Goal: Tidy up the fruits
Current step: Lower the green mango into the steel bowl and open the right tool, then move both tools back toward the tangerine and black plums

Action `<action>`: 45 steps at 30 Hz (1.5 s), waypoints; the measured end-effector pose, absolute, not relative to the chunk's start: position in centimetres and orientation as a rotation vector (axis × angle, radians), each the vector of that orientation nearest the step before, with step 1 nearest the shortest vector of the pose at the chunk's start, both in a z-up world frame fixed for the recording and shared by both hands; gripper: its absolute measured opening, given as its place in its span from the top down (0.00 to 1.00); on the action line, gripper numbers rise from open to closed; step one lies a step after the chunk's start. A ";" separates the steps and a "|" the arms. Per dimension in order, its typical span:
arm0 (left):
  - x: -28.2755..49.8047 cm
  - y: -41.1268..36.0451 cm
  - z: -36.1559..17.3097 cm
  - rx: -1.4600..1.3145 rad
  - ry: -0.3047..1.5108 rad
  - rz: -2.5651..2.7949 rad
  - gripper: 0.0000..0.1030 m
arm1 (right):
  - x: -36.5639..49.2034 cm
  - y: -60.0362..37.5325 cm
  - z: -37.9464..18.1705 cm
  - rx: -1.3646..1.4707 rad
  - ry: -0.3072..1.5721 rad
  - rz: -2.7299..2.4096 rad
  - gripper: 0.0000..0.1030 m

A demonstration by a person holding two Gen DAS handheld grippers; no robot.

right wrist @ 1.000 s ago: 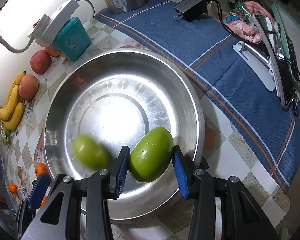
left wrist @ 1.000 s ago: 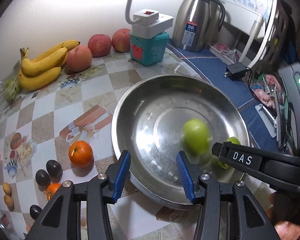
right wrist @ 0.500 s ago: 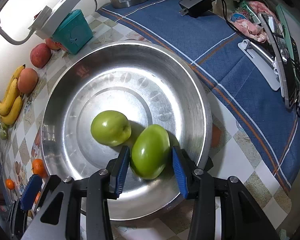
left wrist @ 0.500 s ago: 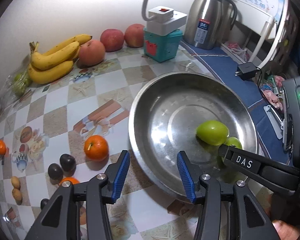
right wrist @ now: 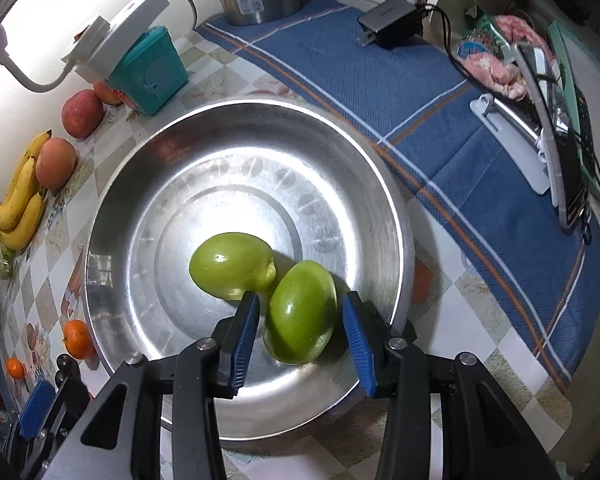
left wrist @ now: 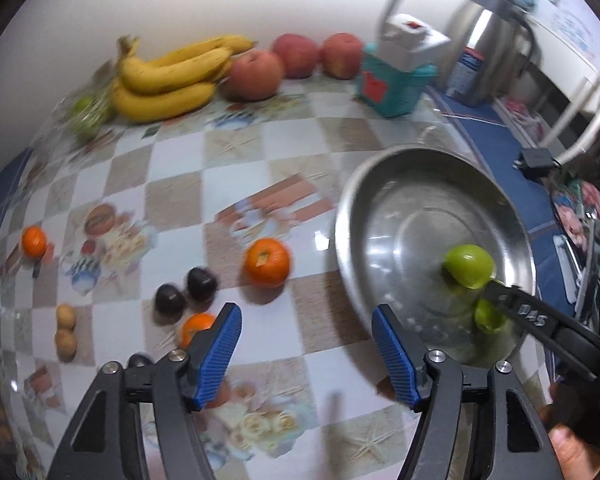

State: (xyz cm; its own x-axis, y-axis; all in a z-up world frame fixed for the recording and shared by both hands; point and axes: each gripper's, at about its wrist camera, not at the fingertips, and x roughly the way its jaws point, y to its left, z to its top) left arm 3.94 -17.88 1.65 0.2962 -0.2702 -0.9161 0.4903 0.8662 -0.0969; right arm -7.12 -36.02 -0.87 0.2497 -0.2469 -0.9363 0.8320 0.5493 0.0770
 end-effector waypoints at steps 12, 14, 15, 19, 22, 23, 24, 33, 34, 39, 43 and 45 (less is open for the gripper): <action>6.2 -11.1 -0.7 0.041 1.298 -0.332 0.13 | -6.1 -33.7 2.6 0.527 1.001 -0.780 0.57; 6.2 -10.7 -0.5 0.032 1.294 -0.328 0.04 | -5.8 -32.9 3.1 0.509 0.997 -0.751 0.57; 6.2 -10.6 -0.4 0.030 1.290 -0.329 0.04 | -5.7 -32.6 3.2 0.506 0.996 -0.742 0.57; 5.8 -10.7 0.0 0.040 1.286 -0.341 0.04 | -5.0 -31.2 3.5 0.477 1.005 -0.700 0.57; 5.9 -10.7 -0.1 0.040 1.297 -0.338 0.01 | -4.5 -30.3 3.7 0.455 1.010 -0.675 0.57; 5.9 -10.7 -0.1 0.039 1.297 -0.335 0.00 | -4.4 -30.0 3.7 0.450 1.011 -0.668 0.57; 6.0 -10.7 -0.1 0.039 1.294 -0.330 0.00 | -4.2 -29.9 3.7 0.446 1.014 -0.659 0.57; 6.4 -9.4 -0.4 0.023 1.285 -0.256 0.00 | -3.4 -29.1 2.6 0.393 1.055 -0.630 0.23; 6.5 -9.3 -0.4 0.020 1.286 -0.255 0.00 | -3.4 -29.1 2.5 0.392 1.060 -0.629 0.23; 6.4 -9.2 -0.5 0.014 1.291 -0.253 0.00 | -3.4 -29.1 2.1 0.391 1.077 -0.630 0.23; 6.4 -9.2 -0.4 0.017 1.280 -0.251 0.00 | -3.4 -29.1 1.9 0.395 1.073 -0.622 0.12; 6.4 -9.1 -0.3 0.014 1.278 -0.247 0.00 | -3.3 -29.0 1.9 0.394 1.069 -0.616 0.09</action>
